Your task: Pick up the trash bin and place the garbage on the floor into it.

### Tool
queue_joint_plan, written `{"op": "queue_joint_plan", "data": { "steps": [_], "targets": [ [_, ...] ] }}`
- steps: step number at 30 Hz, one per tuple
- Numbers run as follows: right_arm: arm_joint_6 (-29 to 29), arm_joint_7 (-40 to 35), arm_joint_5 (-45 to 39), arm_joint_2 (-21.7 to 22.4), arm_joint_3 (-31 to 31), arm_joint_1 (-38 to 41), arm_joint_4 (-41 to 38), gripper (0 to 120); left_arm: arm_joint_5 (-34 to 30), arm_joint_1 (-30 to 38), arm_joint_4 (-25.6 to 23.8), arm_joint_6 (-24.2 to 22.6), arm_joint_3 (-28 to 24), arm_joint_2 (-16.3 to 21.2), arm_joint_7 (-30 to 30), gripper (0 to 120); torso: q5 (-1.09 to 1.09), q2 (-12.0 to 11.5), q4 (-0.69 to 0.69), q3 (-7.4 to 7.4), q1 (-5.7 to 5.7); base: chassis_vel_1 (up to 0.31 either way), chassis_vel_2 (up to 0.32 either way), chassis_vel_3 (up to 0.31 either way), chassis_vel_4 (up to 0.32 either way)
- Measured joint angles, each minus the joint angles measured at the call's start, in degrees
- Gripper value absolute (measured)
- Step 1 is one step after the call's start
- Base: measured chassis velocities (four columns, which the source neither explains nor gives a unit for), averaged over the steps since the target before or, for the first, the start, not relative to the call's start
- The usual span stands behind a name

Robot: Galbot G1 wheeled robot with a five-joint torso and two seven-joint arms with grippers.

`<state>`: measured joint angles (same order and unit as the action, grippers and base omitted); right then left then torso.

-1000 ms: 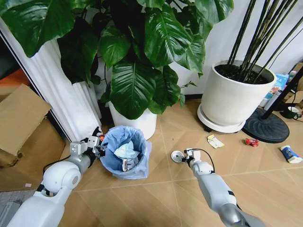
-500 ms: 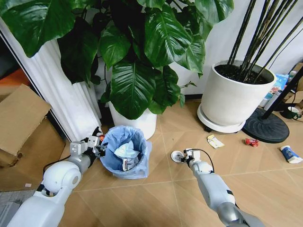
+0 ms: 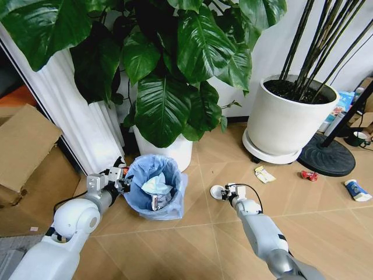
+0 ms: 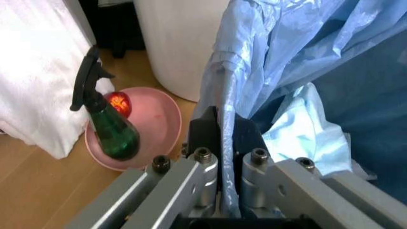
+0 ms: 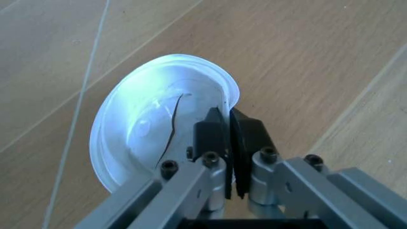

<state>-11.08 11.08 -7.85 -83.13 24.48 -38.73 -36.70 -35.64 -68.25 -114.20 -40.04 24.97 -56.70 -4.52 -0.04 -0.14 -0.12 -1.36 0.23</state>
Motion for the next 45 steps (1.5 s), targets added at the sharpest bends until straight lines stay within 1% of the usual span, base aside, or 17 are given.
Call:
{"op": "queue_joint_plan", "data": {
  "steps": [6, 14, 16, 18, 20, 22, 24, 25, 27, 29, 31, 32, 34, 35, 38, 41, 45],
  "targets": [
    [0.0, 0.1, 0.1, 0.0, 0.2, -0.8, -0.9, 0, 0.0, -0.2, -0.2, 0.0, 0.0, -0.1, 0.0, 0, 0.00, 0.0, 0.00, 0.00, 0.00, 0.000, 0.000, 0.000, 0.000],
    [-1.2, -0.2, -2.3, 2.1, -1.8, -4.9, -8.2, 0, 0.1, -0.9, -0.7, 0.0, 0.4, 0.1, 0.0, 0, 0.02, 0.0, -0.01, -0.02, 0.00, 0.000, 0.000, 0.000, 0.000],
    [-2.2, -0.4, -4.8, 3.9, -4.0, -7.8, -14.6, 0, 0.4, -1.3, -0.8, 0.0, 0.4, -0.1, 0.2, 0, 0.01, 0.0, -0.02, -0.02, 0.00, 0.000, 0.000, 0.000, 0.000],
    [-2.3, -0.4, -5.4, 4.3, -4.4, -8.5, -16.5, 0, 0.6, -1.4, -0.8, 0.0, 0.4, -0.1, 0.3, 0, 0.00, 0.0, -0.02, -0.02, 0.00, 0.000, 0.000, 0.000, 0.000],
    [-3.5, -0.6, -7.2, 5.5, -5.3, -10.2, -22.4, 0, 1.1, -1.6, -0.8, 0.1, 0.4, -0.4, 0.5, 0, -0.01, 0.0, -0.02, -0.01, 0.00, 0.000, 0.000, 0.000, 0.000],
    [-3.8, -0.7, -8.1, 5.8, -5.6, -10.7, -24.4, 0, 1.2, -1.6, -0.8, 0.1, 0.4, -0.5, 0.6, 0, 0.00, 0.0, -0.01, -0.01, 0.00, 0.000, 0.000, 0.000, 0.000],
    [-4.2, -1.1, -11.6, 7.0, -7.1, -12.2, -31.0, 0, 1.5, -1.7, -0.8, 0.2, 0.3, -0.7, 0.7, 0, -0.01, 0.0, -0.01, -0.01, 0.00, 0.000, 0.000, 0.000, 0.000],
    [-4.2, -1.1, -11.6, 7.0, -7.1, -12.2, -31.0, 0, 1.5, -1.7, -0.8, 0.2, 0.3, -0.7, 0.7, 0, -0.01, 0.0, -0.01, -0.01, 0.00, 0.000, 0.000, 0.000, 0.000],
    [-4.2, -1.1, -13.0, 7.9, -8.0, -13.1, -35.0, 0, 1.7, -1.7, -0.7, 0.2, 0.3, -0.7, 0.8, 0, 0.00, 0.0, 0.00, -0.01, 0.00, 0.000, 0.000, 0.000, 0.000],
    [-5.3, -1.1, -15.8, 9.5, -9.0, -15.0, -42.1, 0, 1.9, -1.7, -0.4, 0.3, 0.6, -0.8, 1.1, 0, -0.03, 0.0, -0.01, 0.00, 0.00, 0.000, 0.000, 0.000, 0.000],
    [-5.5, -1.1, -16.4, 9.9, -9.2, -15.5, -43.7, 0, 2.0, -1.7, -0.3, 0.4, 0.6, -0.8, 1.2, 0, -0.01, 0.0, 0.00, 0.00, 0.00, 0.000, 0.000, 0.000, 0.000],
    [-6.9, -1.2, -18.7, 11.9, -9.3, -17.5, -51.4, 0, 3.0, -1.3, 0.9, 0.8, 0.8, -0.8, 2.0, 0, -0.01, 0.0, -0.01, 0.00, 0.00, 0.000, 0.000, 0.000, 0.000],
    [-8.0, -1.5, -20.1, 13.4, -8.9, -18.5, -56.9, 0, 3.2, -0.9, 1.6, 0.9, 0.7, -1.0, 2.1, 0, -0.01, 0.0, -0.01, 0.00, 0.00, 0.000, 0.000, 0.000, 0.000],
    [-8.0, -1.5, -20.1, 13.4, -8.9, -18.5, -56.9, 0, 3.2, -0.9, 1.6, 0.9, 0.7, -1.0, 2.1, 0, -0.01, 0.0, -0.01, 0.00, 0.00, 0.000, 0.000, 0.000, 0.000],
    [-9.4, -1.8, -21.6, 15.8, -8.3, -19.6, -63.4, 0, 3.3, -0.3, 2.4, 0.9, 0.4, -1.2, 2.2, 0, -0.01, 0.0, -0.01, 0.00, 0.00, 0.000, 0.000, 0.000, 0.000],
    [-10.4, -2.0, -22.6, 17.4, -8.3, -19.9, -67.5, 0, 3.5, -0.1, 2.6, 0.8, 0.0, -1.2, 2.5, 0, -0.01, 0.0, -0.02, 0.00, 0.00, 0.000, 0.000, 0.000, 0.000],
    [-12.2, -3.2, -24.6, 19.3, -10.7, -19.1, -72.4, 0, 3.6, 0.1, 2.7, 0.4, -0.6, -1.1, 2.8, 0, -0.01, 0.0, -0.02, 0.00, 0.00, 0.000, 0.000, 0.000, 0.000]
  ]
}}
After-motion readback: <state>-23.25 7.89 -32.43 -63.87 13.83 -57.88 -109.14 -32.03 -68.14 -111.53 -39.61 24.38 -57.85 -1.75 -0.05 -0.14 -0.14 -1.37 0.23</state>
